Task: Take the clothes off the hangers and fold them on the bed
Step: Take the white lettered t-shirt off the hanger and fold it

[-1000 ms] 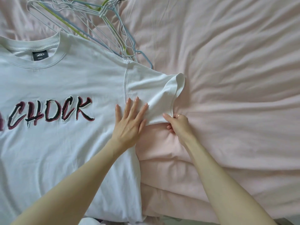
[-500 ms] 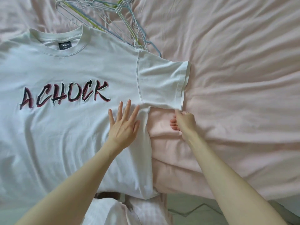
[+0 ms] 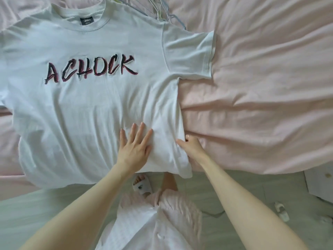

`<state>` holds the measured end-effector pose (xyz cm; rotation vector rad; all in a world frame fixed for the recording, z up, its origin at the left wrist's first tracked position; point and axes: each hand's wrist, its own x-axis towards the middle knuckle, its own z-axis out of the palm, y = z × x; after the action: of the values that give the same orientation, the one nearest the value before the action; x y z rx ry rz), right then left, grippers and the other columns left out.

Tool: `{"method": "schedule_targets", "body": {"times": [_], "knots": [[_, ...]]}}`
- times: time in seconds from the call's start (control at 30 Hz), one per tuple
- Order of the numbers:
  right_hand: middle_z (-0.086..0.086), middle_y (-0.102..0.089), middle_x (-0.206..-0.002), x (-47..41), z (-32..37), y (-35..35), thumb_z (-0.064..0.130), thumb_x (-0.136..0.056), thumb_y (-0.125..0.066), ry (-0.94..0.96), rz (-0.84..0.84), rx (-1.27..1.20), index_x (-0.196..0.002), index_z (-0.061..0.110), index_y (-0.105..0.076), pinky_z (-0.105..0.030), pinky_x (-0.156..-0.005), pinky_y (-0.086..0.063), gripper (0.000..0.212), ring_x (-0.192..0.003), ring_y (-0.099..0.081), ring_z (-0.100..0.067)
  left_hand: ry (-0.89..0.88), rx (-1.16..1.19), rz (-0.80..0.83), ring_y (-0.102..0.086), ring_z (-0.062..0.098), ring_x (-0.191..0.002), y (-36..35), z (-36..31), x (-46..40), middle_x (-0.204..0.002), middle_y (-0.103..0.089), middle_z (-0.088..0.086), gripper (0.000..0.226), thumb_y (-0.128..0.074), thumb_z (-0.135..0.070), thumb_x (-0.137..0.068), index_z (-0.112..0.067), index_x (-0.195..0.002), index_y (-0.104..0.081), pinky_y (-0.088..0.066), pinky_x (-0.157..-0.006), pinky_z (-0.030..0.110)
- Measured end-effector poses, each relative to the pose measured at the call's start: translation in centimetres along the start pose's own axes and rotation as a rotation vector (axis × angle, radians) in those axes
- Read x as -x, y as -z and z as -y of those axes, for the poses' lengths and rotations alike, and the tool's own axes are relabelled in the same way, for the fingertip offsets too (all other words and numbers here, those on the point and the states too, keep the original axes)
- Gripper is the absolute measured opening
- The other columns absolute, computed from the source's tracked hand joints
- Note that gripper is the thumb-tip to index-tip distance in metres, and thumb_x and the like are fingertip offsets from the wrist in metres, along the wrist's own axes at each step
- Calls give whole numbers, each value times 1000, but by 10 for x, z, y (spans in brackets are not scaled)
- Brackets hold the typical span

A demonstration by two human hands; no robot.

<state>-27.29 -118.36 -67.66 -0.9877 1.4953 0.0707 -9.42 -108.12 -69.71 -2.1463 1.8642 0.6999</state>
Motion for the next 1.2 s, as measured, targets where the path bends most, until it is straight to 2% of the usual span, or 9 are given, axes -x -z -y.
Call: {"method": "schedule_targets", "body": {"times": [0.17,0.27,0.4,0.57,0.67,0.77,0.87,1.03,1.2], "knots": [[-26,-66,-98,18,-33,-4,15,-92,-54,72,-72,-39,-94,-7,-58,-36,-69,-48,22,-78,-59,-24,-58,-38,-28,1,31,-146,-5,11,21,-159,-4,5,57,-7,-43,-97,-25,-151,-10,0,-114,57],[-12,-50,-70,26,-36,-4,19,-96,-47,225,-239,73,-77,4,-47,-30,-59,-31,25,-70,-46,-20,-78,-6,-66,-7,34,-145,-8,7,33,-157,-13,8,51,-23,-35,-99,-21,-148,-20,-6,-112,59],[2,-41,-67,42,-42,-10,22,-101,-38,357,-309,82,-79,9,-43,-30,-59,-25,26,-61,-39,-13,-35,34,-59,-2,33,-146,-21,-3,52,-158,-10,9,54,-31,-33,-100,-17,-149,-19,-3,-113,59],[-2,-50,-95,38,-63,-8,45,-93,-51,312,-256,67,-98,9,-51,-28,-77,-36,36,-88,-47,-17,36,82,-68,6,33,-145,-30,-22,61,-159,-3,10,55,-36,-28,-99,-17,-149,-16,1,-113,58],[-4,-50,-71,42,-81,2,47,-89,-56,285,-255,219,-75,5,-51,-31,-61,-32,44,-63,-45,-18,64,113,-70,4,34,-145,-34,-34,70,-158,-6,11,53,-40,-24,-98,-18,-147,-21,-1,-113,59],[3,-32,-59,46,-88,19,38,-91,-55,250,-240,313,-59,17,-31,-30,-55,-25,45,-55,-31,-14,76,149,-82,3,33,-145,-33,-44,77,-158,-7,10,52,-42,-20,-97,-19,-146,-24,-3,-113,59],[4,-28,-54,51,-82,25,26,-90,-59,286,-241,172,-56,17,-27,-22,-43,-21,48,-50,-26,-13,95,182,-79,3,33,-145,-32,-51,81,-157,-8,10,52,-42,-18,-97,-19,-146,-25,-5,-113,58],[3,-23,-58,59,-100,21,34,-89,-62,281,-303,113,-61,17,-24,-27,-49,-18,50,-52,-20,-13,133,214,-67,4,32,-145,-36,-57,85,-158,-5,8,53,-41,-16,-96,-20,-146,-23,-6,-113,58],[-1,-49,-69,64,-113,28,35,-90,-60,270,-134,250,-76,7,-49,-28,-55,-29,33,-61,-43,-17,137,175,-12,7,31,-145,-46,-59,93,-159,3,7,57,-40,-17,-97,-23,-149,-16,-6,-115,55]]}}
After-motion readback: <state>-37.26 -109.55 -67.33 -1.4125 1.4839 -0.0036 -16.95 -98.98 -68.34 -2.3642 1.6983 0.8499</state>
